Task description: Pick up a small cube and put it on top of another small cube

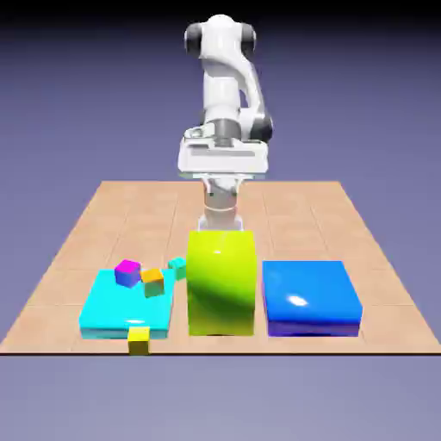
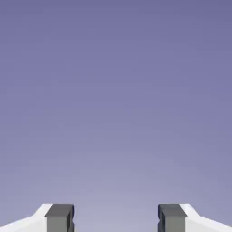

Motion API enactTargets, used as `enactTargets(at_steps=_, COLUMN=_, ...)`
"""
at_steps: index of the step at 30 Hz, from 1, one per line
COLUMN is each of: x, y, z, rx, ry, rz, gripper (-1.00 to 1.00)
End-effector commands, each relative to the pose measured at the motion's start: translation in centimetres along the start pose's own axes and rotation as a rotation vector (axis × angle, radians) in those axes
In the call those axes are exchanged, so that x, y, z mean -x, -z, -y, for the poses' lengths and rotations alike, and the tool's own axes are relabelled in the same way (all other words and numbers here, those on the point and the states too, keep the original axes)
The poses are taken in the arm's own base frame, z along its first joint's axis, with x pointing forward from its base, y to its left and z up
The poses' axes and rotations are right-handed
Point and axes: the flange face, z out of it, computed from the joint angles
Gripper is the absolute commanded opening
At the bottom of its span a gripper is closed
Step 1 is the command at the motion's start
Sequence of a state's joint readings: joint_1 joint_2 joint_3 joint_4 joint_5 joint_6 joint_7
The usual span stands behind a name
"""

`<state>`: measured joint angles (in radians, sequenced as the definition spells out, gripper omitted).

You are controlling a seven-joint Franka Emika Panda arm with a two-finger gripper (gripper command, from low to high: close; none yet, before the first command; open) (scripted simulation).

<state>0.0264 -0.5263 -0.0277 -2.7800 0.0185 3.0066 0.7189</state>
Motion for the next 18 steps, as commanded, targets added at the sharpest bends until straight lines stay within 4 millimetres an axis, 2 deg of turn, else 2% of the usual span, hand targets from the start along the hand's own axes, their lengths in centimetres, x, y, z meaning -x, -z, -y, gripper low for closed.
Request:
enactTargets(at_steps=1, x=-0.5, y=-1.0, z=-0.3, rx=0.021, ry=-0.01, rz=0.03, gripper=0.0)
enactTargets(at_steps=8, x=-3.5, y=-8.7, z=-3.2, rx=0.173, ry=-0.067, rz=0.232, gripper=0.0)
enactTargets(at_steps=18, x=-5.9, y=-18.8, z=-9.4, rx=0.383, ry=-0.106, rz=0.476, gripper=0.0)
